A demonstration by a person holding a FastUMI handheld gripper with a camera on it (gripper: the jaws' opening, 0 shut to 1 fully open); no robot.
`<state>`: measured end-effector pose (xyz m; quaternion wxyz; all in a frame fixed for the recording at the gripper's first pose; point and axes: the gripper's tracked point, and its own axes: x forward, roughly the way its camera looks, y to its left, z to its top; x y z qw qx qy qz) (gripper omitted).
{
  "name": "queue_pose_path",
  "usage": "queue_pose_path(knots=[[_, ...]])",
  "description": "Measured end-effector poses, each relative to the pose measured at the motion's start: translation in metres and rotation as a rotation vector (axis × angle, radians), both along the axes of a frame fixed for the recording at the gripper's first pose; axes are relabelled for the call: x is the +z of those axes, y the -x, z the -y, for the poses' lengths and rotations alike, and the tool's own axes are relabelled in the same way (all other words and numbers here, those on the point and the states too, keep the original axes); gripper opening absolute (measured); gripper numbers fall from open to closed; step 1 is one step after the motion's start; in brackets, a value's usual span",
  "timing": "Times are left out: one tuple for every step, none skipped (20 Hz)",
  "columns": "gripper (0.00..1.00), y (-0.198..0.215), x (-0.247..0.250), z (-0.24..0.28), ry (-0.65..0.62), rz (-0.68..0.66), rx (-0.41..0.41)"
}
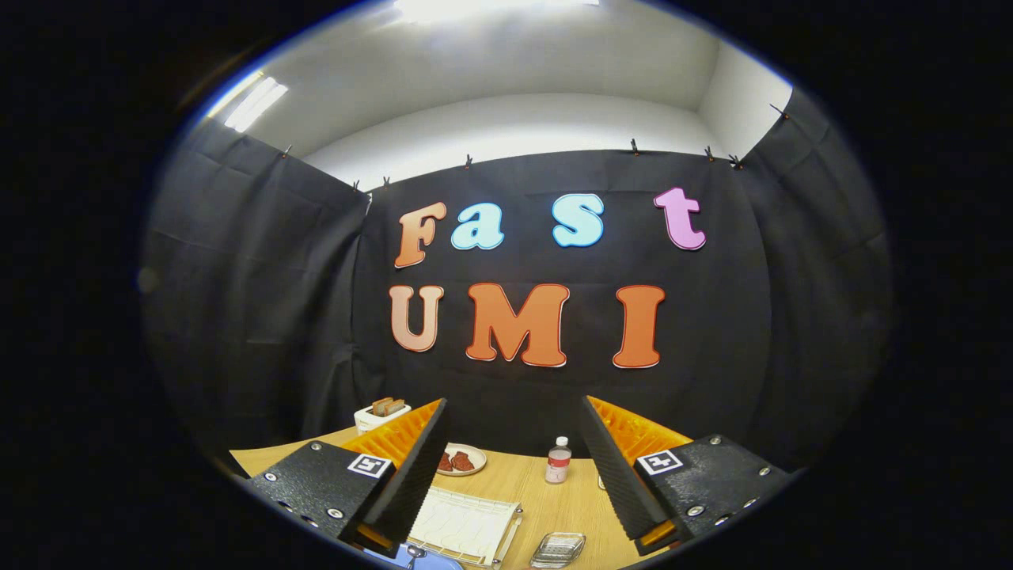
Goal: Take the plate from the dish rack, then take the spoon from the basket and place it into the plate.
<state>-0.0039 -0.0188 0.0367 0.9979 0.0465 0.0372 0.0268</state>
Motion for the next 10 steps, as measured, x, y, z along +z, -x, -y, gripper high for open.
queue_pose_path(knots=[[0.97, -0.0002, 0.0002, 0.0017, 0.001, -0.001, -0.005], [0.97, -0.001, 0.0008, 0.0009, 0.001, 0.0, -0.002], [0.97, -0.0012, 0.0009, 0.0007, 0.003, -0.001, -0.004], [0.97, -0.001, 0.0007, -0.0007, 0.007, -0.003, 0.0], [0.97, -0.0007, -0.0006, -0.0003, 0.014, -0.004, -0.002], [0.97, 0.0002, -0.001, -0.0012, 0.021, -0.005, 0.001], [0.97, -0.0007, -0.0019, -0.0031, 0.03, -0.007, 0.004], [0.97, -0.0006, -0.0028, -0.0029, 0.04, -0.009, 0.003], [0.97, -0.0003, -0.0035, -0.0045, 0.049, -0.009, 0.005], [0.97, -0.0002, -0.0045, -0.0051, 0.056, -0.009, 0.004]])
